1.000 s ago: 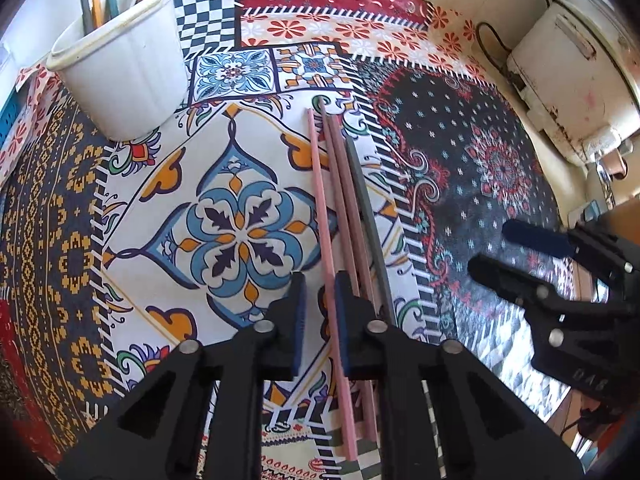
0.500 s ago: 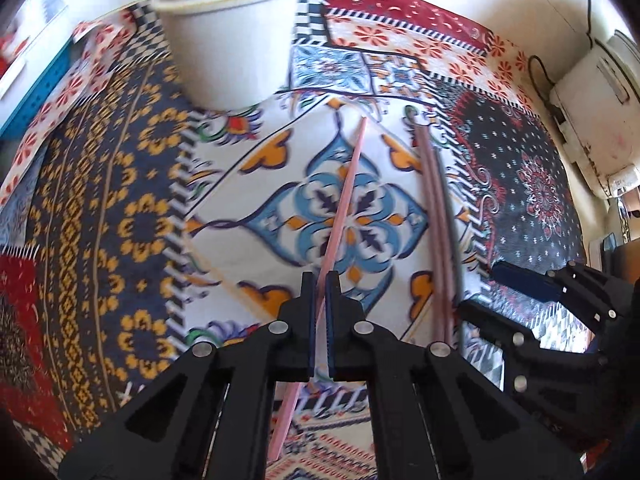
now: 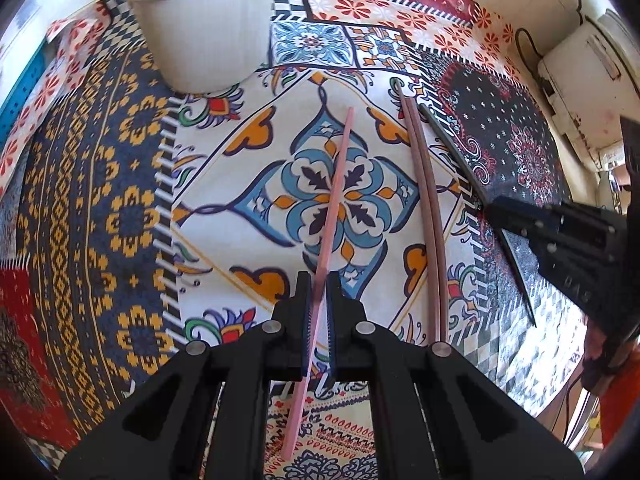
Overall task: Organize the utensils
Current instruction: 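Lift the pink stick with the left tool while the right tool lifts the dark stick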
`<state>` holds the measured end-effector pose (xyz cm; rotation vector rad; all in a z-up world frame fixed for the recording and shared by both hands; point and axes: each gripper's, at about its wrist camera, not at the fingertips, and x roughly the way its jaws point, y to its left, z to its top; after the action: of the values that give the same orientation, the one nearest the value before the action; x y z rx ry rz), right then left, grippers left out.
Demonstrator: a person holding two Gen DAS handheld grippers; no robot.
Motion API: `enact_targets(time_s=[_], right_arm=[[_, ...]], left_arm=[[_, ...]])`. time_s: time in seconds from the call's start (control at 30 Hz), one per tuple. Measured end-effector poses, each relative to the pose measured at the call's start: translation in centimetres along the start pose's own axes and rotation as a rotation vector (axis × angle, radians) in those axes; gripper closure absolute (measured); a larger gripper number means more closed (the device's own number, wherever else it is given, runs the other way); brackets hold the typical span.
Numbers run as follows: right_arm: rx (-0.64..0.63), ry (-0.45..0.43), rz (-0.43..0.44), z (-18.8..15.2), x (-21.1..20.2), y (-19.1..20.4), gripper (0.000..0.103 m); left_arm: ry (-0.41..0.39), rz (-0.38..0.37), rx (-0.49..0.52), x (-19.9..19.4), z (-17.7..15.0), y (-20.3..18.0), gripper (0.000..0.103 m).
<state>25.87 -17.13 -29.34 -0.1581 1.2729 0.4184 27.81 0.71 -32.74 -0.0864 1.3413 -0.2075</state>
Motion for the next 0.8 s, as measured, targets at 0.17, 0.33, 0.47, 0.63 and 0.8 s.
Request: enact_targets(time_s=[0.17, 0.33, 0.47, 0.63, 0.8], right_arm=[[-0.012, 0.006, 0.024, 1.6, 0.6, 0.0, 0.097], [-0.034, 0.007, 0.059, 3.9, 1.7, 0.1, 0.097], [-0.071, 0.011, 0.073, 5.5, 2.4, 0.4, 0.098], [-0.096, 0.014, 0.087, 6.8, 3.0, 0.9, 0.097], [-0.035, 0.001, 0.102, 7.4, 2.4, 0.1, 0.097]], left_arm=[[0.012, 0.014, 0.050, 0.7, 1.6, -1.1, 0.097], [0.018, 0.029, 0.098, 1.1, 2.5, -2.1, 0.097], [0.035, 0.009, 0.104, 1.4, 3.3, -2.0, 0.097], [0.054, -0.040, 0.072, 1.7, 4.0, -1.4, 0.099], [0.041, -0.016, 0.025, 1.5, 3.8, -1.5, 0.099]])
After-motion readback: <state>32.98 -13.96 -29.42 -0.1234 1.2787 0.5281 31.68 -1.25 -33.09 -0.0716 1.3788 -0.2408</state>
